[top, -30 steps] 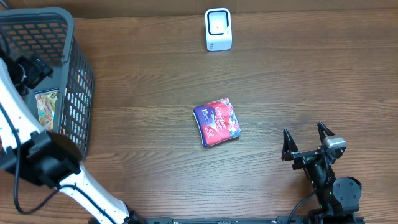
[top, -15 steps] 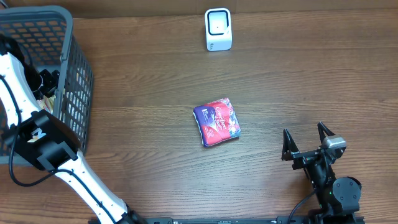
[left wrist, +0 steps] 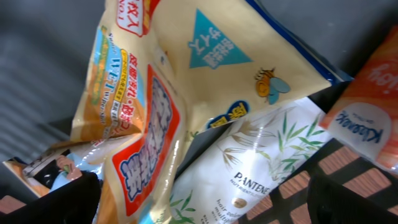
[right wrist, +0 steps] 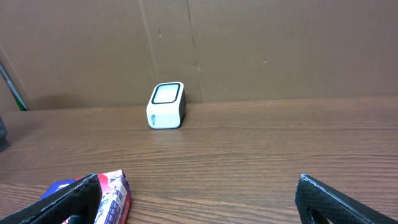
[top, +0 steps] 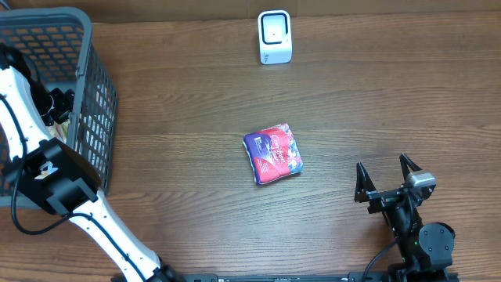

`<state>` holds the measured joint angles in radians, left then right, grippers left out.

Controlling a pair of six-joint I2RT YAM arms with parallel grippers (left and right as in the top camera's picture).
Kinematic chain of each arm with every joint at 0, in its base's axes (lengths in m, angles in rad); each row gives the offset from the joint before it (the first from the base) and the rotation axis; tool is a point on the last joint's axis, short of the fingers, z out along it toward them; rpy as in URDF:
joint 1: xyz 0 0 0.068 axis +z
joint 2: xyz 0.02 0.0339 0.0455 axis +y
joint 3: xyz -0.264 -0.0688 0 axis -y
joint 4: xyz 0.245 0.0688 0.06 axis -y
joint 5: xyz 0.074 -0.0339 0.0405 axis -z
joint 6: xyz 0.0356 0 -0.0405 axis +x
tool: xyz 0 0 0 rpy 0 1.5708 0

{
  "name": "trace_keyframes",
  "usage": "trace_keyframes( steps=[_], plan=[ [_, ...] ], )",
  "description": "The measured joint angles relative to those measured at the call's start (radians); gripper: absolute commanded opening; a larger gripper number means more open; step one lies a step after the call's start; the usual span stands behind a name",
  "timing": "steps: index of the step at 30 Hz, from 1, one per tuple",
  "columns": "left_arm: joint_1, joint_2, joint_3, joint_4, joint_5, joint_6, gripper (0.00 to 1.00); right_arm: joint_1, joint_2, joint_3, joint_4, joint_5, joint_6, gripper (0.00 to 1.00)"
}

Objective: Scan the item barcode
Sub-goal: 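Search the basket with the left gripper for the yellow snack bag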

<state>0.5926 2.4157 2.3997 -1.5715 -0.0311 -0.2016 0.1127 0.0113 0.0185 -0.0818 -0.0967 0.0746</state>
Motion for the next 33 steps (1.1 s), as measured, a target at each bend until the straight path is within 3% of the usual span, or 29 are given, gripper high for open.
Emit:
trace_keyframes(
  steps=[7,17,21,33],
  plan=[
    [0.008,-0.032,-0.001,0.008,0.069,0.0,0.99,0.0,0.0,0.0,-0.001,0.0,0.0,1.0],
    [0.063,-0.322,0.002,-0.112,0.11,0.001,1.0,0.0,0.0,0.0,0.0,0.0,0.0,1.0],
    [0.083,-0.347,-0.011,-0.113,0.111,0.0,1.0,0.0,0.0,0.0,0.0,0.0,0.0,1.0],
    [0.089,-0.33,-0.383,0.269,0.106,0.003,0.96,0.0,0.0,0.0,-0.001,0.0,0.0,1.0]
  ],
)
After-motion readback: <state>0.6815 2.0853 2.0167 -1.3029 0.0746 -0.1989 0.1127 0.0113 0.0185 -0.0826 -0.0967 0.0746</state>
